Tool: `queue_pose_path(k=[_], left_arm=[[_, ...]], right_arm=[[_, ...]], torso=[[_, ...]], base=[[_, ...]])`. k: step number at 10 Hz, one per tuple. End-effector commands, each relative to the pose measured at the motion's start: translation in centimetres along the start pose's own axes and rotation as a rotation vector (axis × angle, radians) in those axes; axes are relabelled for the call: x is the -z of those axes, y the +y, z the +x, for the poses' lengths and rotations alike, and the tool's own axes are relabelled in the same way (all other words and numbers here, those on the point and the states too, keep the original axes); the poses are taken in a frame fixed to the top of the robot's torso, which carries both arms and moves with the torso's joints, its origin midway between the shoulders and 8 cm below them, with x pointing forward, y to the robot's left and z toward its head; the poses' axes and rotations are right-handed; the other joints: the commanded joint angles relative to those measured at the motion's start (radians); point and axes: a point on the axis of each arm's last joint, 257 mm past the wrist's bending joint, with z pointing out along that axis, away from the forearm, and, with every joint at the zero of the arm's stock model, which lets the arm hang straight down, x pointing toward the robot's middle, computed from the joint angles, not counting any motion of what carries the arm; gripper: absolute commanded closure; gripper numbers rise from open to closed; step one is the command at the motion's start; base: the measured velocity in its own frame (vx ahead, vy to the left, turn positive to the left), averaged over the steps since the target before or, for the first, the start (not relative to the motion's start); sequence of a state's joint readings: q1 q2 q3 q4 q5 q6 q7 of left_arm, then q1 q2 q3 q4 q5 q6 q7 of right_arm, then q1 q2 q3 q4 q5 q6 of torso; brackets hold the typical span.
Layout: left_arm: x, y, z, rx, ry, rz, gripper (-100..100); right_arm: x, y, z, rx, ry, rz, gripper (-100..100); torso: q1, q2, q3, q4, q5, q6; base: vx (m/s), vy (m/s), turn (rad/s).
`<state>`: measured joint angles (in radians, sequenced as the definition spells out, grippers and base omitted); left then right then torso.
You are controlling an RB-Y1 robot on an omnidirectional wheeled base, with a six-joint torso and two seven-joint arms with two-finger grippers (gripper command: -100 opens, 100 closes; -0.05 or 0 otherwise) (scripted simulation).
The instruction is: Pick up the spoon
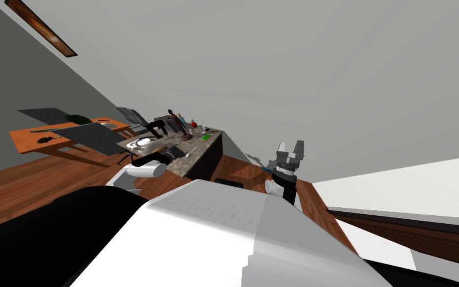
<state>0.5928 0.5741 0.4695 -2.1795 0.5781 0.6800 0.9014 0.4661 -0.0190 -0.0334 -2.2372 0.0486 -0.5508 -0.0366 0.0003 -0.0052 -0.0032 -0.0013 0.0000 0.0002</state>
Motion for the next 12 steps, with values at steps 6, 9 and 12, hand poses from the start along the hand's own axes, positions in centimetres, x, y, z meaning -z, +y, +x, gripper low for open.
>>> queue_pose_path(k=[6, 9, 12], left_arm=[[1.1, 1.8, -4.0, 0.08, -0.138, -0.114, -100], [1.8, 3.1, -5.7, 0.103, -0.203, -0.17, -100], [2.5, 4.2, -7.0, 0.125, -0.253, -0.215, -100]], right_arm=[[0.0, 0.0, 0.0, 0.0, 0.0, 0.0, 0], [0.0, 0.0, 0.0, 0.0, 0.0, 0.0, 0], [0.0, 0.0, 0.0, 0.0, 0.0, 0.0, 0]], torso=[[0.0, 0.0, 0.0, 0.0, 0.0, 0.0], [0.001, 0.0, 0.0, 0.0, 0.0, 0.0], [0.002, 0.0, 0.0, 0.0, 0.001, 0.0]], base=[[0.073, 0.008, -0.02], [0.078, 0.016, -0.021], [0.067, 0.022, -0.017]])
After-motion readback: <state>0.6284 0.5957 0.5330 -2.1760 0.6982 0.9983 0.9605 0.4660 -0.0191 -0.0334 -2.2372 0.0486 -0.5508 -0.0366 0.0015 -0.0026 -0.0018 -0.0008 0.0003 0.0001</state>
